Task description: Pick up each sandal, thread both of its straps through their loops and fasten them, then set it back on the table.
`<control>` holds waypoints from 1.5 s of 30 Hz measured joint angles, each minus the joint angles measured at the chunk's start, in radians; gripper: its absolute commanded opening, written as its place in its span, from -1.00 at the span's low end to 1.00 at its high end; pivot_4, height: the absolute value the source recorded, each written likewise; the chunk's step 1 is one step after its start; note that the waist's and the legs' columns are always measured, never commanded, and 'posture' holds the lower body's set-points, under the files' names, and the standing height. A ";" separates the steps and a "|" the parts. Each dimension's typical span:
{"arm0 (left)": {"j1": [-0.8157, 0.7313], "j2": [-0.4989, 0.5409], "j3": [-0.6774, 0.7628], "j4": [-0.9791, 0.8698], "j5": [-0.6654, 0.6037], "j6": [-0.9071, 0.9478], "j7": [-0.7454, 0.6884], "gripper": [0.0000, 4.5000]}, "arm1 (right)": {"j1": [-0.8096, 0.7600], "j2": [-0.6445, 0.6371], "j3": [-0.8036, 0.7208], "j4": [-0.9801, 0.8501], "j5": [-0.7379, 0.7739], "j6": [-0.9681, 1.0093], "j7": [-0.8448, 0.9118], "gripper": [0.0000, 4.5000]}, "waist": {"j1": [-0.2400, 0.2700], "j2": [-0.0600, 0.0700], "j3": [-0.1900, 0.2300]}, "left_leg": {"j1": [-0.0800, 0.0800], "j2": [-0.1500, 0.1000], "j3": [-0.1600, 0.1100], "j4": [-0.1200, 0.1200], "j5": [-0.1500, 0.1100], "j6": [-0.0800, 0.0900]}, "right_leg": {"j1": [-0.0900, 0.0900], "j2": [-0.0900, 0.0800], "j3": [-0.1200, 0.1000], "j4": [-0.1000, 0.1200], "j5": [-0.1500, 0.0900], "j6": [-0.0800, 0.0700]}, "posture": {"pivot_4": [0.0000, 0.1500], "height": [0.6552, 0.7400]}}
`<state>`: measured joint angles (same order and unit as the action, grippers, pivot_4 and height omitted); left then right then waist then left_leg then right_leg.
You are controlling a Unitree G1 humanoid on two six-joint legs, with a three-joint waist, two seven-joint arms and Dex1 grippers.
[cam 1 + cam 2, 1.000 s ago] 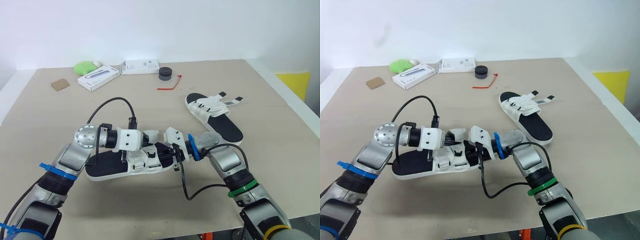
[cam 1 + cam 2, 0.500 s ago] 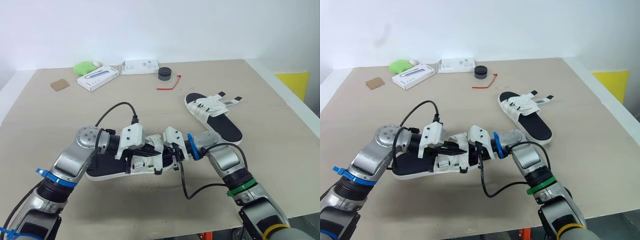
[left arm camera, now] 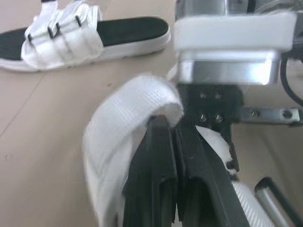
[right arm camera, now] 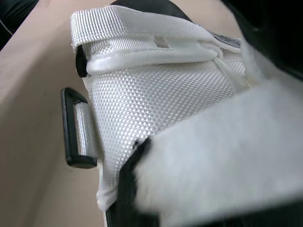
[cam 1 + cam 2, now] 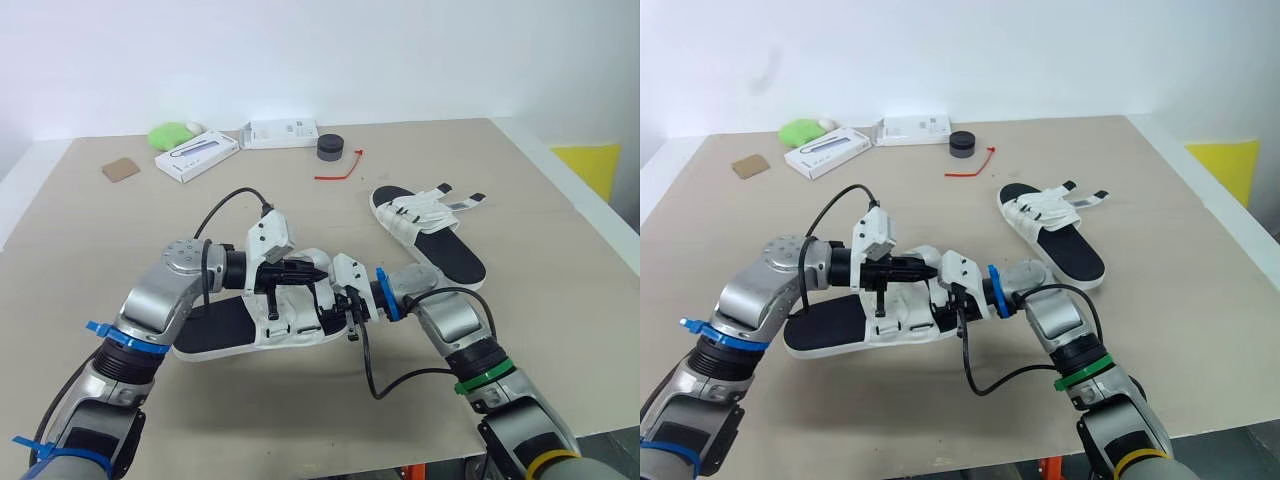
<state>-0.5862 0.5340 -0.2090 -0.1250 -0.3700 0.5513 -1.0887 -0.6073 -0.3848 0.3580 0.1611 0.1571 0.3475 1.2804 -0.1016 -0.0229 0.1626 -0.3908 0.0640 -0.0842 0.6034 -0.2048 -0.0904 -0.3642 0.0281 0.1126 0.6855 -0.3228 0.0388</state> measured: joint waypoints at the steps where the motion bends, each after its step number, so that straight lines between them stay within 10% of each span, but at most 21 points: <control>1: 0.016 0.013 0.000 0.000 0.000 -0.001 -0.012 -0.98 | 0.000 0.000 0.000 0.000 0.000 0.000 0.000 -1.00 | 0.000 0.000 0.000 | 0.000 0.000 0.000 0.000 0.000 0.000 | 0.000 0.000 0.000 0.000 0.000 0.000 | 1.00 1.00; 45: -0.020 0.020 0.218 0.063 -0.490 0.615 0.100 -0.98 | -0.002 -0.001 -0.001 0.001 -0.001 0.000 0.002 -1.00 | 0.001 0.000 0.000 | 0.000 0.000 0.000 0.000 0.000 -0.001 | 0.000 0.000 0.000 0.000 0.000 0.000 | 1.00 1.00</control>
<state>-0.6063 0.5545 0.0095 -0.0620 -0.8599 1.1658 -0.9887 -0.6091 -0.3860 0.3571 0.1616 0.1560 0.3479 1.2820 -0.1003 -0.0230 0.1627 -0.3908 0.0640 -0.0843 0.6034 -0.2045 -0.0910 -0.3643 0.0277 0.1123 0.6855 -0.3228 0.0389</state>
